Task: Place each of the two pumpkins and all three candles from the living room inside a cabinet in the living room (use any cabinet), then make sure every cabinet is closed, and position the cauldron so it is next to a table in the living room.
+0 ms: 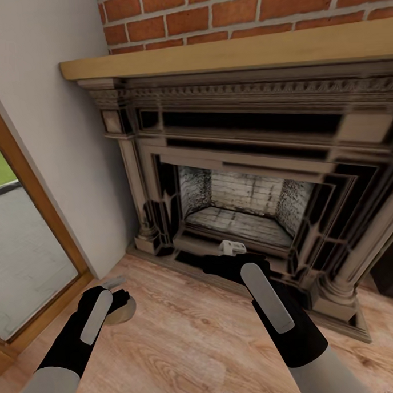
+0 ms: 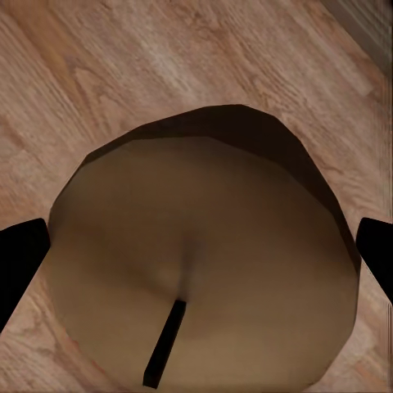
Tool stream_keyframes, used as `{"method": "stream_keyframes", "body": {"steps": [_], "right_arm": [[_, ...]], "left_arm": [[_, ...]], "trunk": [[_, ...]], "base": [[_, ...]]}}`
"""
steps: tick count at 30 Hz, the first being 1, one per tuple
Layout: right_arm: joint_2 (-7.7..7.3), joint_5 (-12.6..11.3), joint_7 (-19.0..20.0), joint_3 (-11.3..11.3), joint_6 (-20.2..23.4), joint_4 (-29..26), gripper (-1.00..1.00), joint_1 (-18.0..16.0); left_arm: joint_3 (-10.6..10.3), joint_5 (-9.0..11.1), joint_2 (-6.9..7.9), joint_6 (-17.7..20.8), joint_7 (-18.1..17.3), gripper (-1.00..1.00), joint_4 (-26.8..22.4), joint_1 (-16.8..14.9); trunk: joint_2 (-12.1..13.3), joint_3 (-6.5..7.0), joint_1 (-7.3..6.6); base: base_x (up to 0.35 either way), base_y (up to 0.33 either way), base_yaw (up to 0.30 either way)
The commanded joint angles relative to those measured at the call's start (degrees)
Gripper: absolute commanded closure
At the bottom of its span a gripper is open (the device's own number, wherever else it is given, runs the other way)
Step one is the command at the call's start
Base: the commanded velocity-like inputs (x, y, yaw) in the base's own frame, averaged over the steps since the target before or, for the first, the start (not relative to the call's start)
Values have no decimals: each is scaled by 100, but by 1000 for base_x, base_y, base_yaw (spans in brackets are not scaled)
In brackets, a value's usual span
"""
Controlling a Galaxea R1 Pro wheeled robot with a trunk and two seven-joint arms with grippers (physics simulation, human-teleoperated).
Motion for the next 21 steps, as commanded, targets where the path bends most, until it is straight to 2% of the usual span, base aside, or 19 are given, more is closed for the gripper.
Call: {"method": "stream_keyframes", "body": {"steps": [1, 7, 12, 21], "right_arm": [[2, -56, -60, 4, 10, -3, -100, -7], [5, -87, -59, -4, 9, 42, -100, -4], [11, -150, -52, -237, 10, 236, -100, -6], [9, -159, -67, -287, 10, 371, -100, -4]], "left_arm": [[-15, 49, 7, 8, 59, 100, -9, -2], [-15, 49, 7, 8, 59, 100, -10, -2], [-15, 49, 7, 8, 59, 100, -5, -2], [-15, 49, 7, 13, 52, 100, -1, -4]], "trunk": [[-3, -2, -1], [-3, 19, -1], [-3, 37, -1], [-3, 67, -1]], "base": [[0, 0, -256], [0, 0, -257], [0, 0, -258], [0, 0, -264]]}}
